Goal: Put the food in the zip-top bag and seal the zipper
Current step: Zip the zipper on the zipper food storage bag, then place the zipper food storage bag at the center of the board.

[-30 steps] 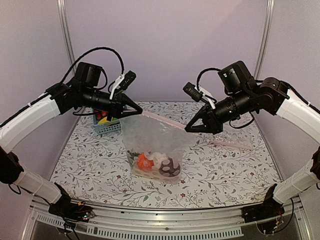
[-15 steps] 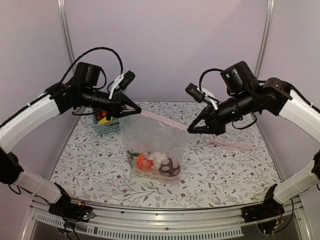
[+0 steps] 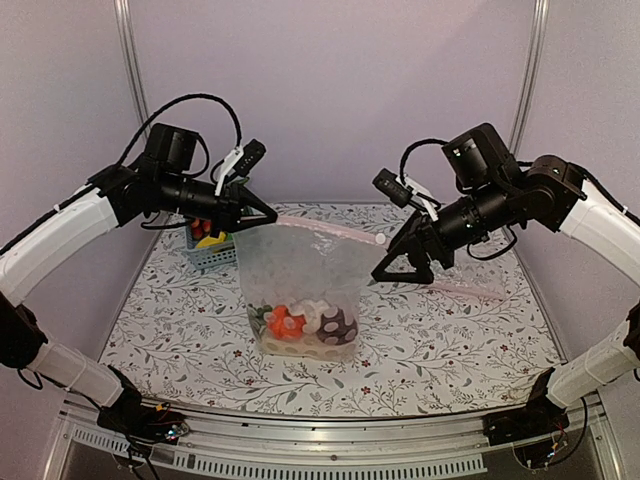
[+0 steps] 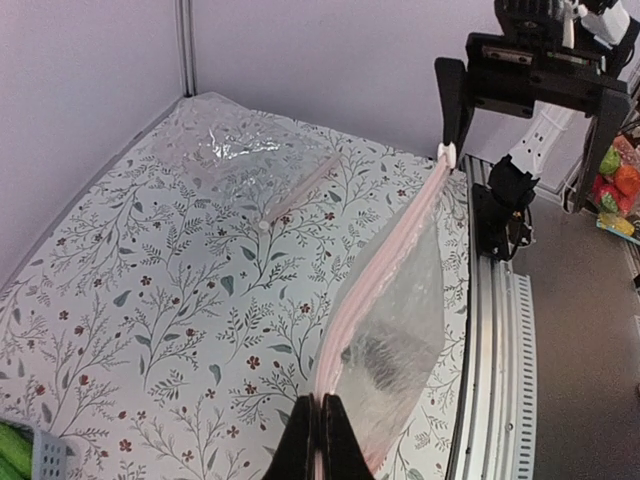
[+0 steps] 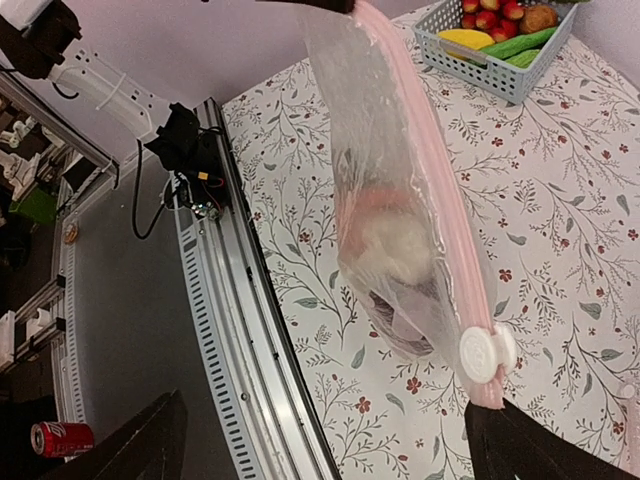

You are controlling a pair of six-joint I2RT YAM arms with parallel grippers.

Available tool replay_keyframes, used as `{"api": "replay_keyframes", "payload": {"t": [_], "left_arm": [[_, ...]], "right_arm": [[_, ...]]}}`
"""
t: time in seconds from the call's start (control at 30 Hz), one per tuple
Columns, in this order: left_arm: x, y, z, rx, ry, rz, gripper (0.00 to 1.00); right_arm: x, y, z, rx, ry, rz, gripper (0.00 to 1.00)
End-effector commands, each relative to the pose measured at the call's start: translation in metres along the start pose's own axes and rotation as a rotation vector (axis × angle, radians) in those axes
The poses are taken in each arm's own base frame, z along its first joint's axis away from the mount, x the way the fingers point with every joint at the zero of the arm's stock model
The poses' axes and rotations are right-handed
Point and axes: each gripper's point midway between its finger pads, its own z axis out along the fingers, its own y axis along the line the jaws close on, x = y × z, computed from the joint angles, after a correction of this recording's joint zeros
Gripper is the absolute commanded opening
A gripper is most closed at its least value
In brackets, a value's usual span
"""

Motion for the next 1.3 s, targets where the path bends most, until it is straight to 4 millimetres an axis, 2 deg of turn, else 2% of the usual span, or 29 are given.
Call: {"api": "replay_keyframes", "payload": {"t": [0.0,0.1,0.27,0.53,0.7,0.73,0.8,0.87,0.93,1.0,1.07,1.13,1.27], "left_arm": [[0.004,-0.001,0.005,0.008,0.02,-0.005,0.0],[0.004,0.001,0.006,-0.003,0.021,-0.008,0.0],[0.003,0.007,0.009,-0.023,0.012,-0.033,0.0],[0.014,0.049,0.016,-0.145,0.045,-0.167,0.0],[0.021,0.075,0.015,-0.199,0.049,-0.26,0.0],[0.022,0.079,0.015,-0.205,0.046,-0.268,0.04],[0.02,0.083,0.013,-0.201,0.027,-0.304,0.23],[0.012,0.079,0.01,-0.158,-0.011,-0.301,0.36],[0.002,0.071,0.004,-0.113,-0.055,-0.285,0.59],[-0.007,0.068,-0.005,-0.107,-0.099,-0.265,0.79],[-0.015,0.07,-0.019,-0.136,-0.139,-0.253,0.91],[-0.022,0.078,-0.036,-0.189,-0.179,-0.25,0.99],[-0.023,0.11,-0.078,-0.389,-0.256,-0.319,1.0]], "right_arm": [[-0.022,-0.01,-0.012,0.079,-0.109,0.021,0.99],[-0.031,-0.021,-0.024,0.171,-0.165,0.038,0.99],[-0.031,-0.042,-0.032,0.292,-0.19,0.083,0.99],[-0.024,-0.079,-0.033,0.364,-0.234,0.225,0.99],[-0.009,-0.108,-0.032,0.393,-0.256,0.319,0.99],[-0.006,-0.114,-0.033,0.402,-0.261,0.34,0.99],[0.001,-0.127,-0.035,0.422,-0.269,0.383,0.99],[0.006,-0.136,-0.039,0.438,-0.287,0.412,0.99],[0.009,-0.14,-0.041,0.438,-0.302,0.424,0.99],[0.011,-0.145,-0.047,0.452,-0.326,0.433,0.99],[0.016,-0.152,-0.052,0.472,-0.34,0.446,0.99],[0.02,-0.16,-0.056,0.489,-0.355,0.464,0.99],[0.028,-0.175,-0.063,0.524,-0.379,0.498,0.99]]}}
